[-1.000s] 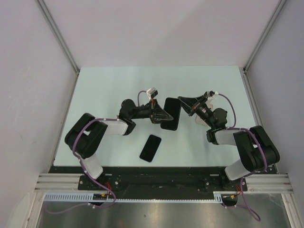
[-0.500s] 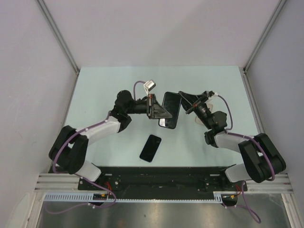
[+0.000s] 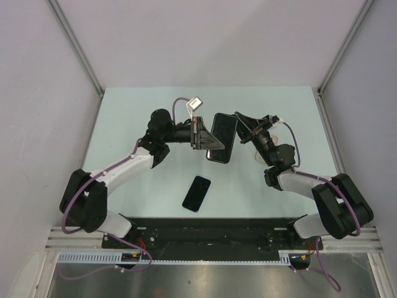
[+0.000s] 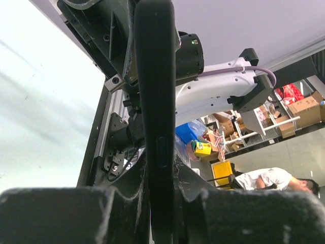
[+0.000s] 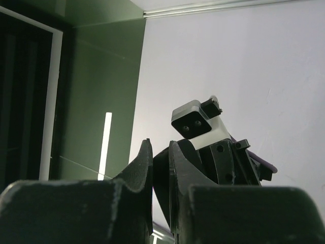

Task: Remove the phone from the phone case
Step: Remove the phone case from the phone.

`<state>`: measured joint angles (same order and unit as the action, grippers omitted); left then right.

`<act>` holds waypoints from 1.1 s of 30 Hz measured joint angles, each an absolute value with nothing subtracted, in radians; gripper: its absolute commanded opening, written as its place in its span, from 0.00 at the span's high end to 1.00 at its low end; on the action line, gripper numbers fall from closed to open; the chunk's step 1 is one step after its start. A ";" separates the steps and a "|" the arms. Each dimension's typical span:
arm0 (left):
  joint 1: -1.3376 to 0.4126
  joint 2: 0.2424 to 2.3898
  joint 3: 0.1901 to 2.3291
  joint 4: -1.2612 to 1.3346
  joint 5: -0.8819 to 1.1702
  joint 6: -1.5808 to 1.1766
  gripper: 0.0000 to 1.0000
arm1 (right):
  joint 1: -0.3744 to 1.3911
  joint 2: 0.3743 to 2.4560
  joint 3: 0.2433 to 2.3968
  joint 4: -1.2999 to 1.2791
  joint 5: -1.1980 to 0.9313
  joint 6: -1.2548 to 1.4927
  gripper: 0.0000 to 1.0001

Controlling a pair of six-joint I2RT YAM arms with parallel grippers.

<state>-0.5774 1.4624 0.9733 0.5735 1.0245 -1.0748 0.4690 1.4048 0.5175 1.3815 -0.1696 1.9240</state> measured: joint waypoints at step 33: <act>-0.586 1.367 1.074 0.544 1.072 -1.094 1.00 | 0.515 1.385 0.618 1.474 -0.175 1.927 1.00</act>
<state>-0.5861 1.3666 1.0737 0.5442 1.0721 -1.0939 0.5152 1.3849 0.6182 1.4738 -0.1749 1.9274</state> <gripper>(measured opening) 0.180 0.100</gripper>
